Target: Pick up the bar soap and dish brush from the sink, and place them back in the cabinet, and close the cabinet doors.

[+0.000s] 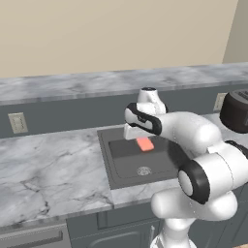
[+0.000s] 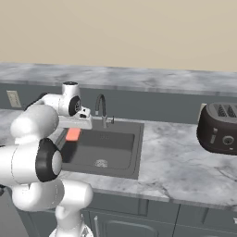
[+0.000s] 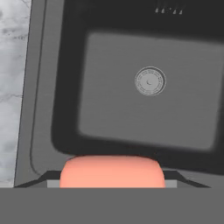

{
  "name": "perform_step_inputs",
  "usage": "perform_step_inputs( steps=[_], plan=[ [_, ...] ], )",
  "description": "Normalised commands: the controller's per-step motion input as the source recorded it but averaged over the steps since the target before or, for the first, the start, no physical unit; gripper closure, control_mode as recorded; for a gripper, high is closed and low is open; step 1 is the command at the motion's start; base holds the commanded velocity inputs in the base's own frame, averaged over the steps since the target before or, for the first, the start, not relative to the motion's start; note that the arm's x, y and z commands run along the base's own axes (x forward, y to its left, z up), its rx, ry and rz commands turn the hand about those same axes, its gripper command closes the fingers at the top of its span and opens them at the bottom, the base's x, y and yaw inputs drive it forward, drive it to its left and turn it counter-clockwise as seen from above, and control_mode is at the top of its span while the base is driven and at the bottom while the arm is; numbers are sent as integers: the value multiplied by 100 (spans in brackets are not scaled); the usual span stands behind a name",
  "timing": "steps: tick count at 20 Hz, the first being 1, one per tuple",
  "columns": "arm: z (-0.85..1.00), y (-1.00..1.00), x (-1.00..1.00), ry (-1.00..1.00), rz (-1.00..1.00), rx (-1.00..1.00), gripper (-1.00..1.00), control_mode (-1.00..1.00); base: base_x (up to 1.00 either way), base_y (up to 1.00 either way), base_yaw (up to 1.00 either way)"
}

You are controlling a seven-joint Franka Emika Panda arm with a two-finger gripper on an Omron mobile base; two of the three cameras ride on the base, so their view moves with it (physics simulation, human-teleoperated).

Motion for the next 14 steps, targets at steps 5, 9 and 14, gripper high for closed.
perform_step_inputs(
  steps=[5, 9, 14],
  plan=[
    [26, -14, -31, 0, 0, 0, 100, -100, 0, 0, 0],
    [27, -7, -28, 0, 0, 0, 100, -100, 0, 0, 0],
    [25, -8, -33, 0, 0, 0, 100, -100, 0, 0, 0]
  ],
)
